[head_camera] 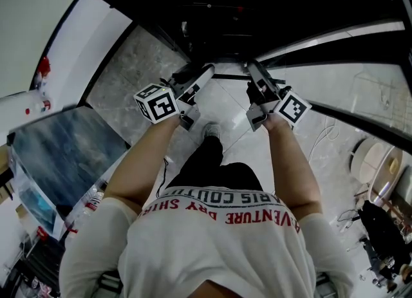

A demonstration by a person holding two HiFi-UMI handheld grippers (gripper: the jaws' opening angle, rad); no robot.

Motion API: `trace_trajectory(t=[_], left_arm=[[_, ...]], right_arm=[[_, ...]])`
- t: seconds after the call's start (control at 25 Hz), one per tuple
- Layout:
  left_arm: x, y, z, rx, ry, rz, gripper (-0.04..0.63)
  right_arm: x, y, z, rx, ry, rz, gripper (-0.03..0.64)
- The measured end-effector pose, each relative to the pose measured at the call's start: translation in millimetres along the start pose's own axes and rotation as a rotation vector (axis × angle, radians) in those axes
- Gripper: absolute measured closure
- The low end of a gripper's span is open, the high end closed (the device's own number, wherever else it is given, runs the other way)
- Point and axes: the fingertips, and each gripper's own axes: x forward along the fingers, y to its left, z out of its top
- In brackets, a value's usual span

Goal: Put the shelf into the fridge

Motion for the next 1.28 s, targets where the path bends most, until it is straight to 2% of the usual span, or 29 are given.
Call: trace_trajectory(t=[0.24,0.44,0.68,0.84,1.28], left_arm=[[1.3,-9.8,-17.8,0.006,0.033,-0.036,0.336],[10.7,-20.9,-49.4,0.037,0.108,-0.056,0.336],[28.0,-37.0,-62.6,0.056,0.132,-0.098,0.337],[34.2,-41.8,-58.3,0.082,0.124,-0.1,0.399],[36.4,-35.7,-57.5,0.117,0.129,-0.045,0.48]], right_arm=[[0.2,-0.8,0.0,0.001,-0.007,-0.002,0.535],[-0.4,-1.8,0.9,0.007,-0.009,0.004,0.535],[-2.8,-4.0,-0.9,0.023,-0.012,0.0,0.535],[-2.7,-5.9,-0.9,0.023,-0.013,-0.001,0.535],[-3.0,-4.9,-0.1,-0.003,-0.015,0.0,0.535]])
